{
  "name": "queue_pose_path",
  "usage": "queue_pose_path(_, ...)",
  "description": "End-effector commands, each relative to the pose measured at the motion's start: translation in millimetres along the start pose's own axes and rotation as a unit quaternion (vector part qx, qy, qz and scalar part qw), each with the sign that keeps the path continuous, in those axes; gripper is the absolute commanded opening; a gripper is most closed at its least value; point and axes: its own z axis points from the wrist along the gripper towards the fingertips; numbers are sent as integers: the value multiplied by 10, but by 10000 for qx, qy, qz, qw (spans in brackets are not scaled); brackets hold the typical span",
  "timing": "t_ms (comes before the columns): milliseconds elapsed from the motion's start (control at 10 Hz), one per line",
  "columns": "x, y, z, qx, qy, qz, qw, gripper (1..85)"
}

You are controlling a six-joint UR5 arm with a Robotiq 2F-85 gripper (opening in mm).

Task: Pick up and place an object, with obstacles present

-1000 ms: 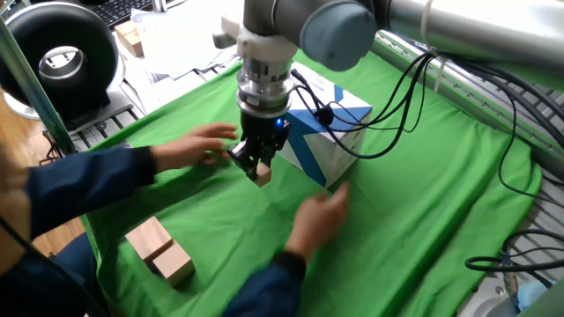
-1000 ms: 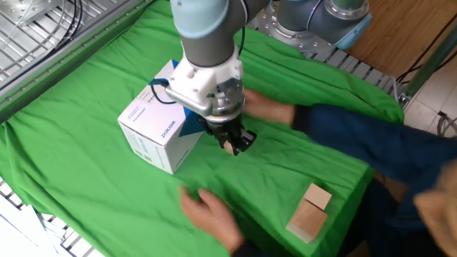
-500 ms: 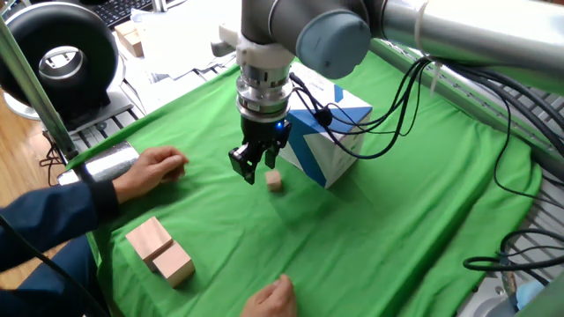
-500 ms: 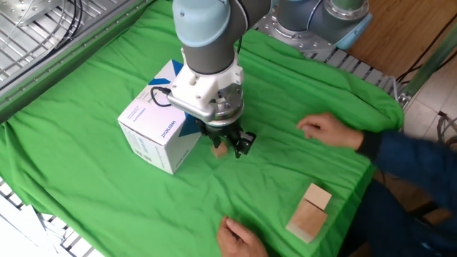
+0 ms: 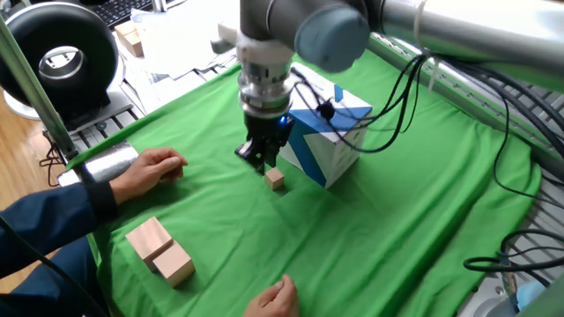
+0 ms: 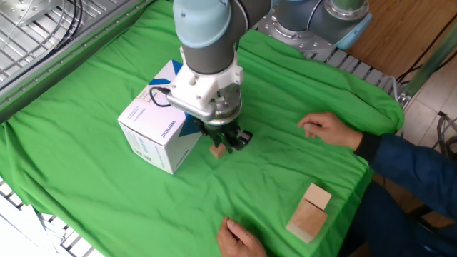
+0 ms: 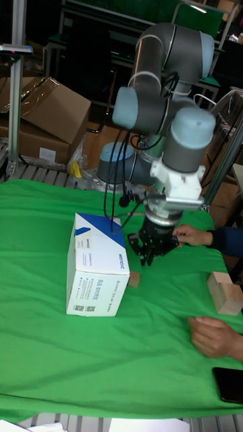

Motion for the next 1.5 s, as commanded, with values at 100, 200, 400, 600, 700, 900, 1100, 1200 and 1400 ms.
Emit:
queue_pose_path(100,477,-471,-722,470,398,206,9979,13)
queue_pose_path(200,565,-602,-848,556,490,130,9972,13)
queue_pose_path(400,697,-817,-1064,609,622,-5,9962,13)
queue_pose_path(600,601,-1149,-1232,679,488,-240,9962,13)
queue_pose_path(700,405,-1287,-1265,625,182,-419,9970,13)
queue_pose_path(900,108,-1535,-1328,594,-251,-423,9970,13)
queue_pose_path(1100,54,-1611,-1323,512,-373,-424,9971,13)
queue_pose_path(1200,15,-1592,-1321,460,-454,-375,9972,13)
queue_pose_path(1400,-43,-1614,-1311,464,-530,-387,9968,13)
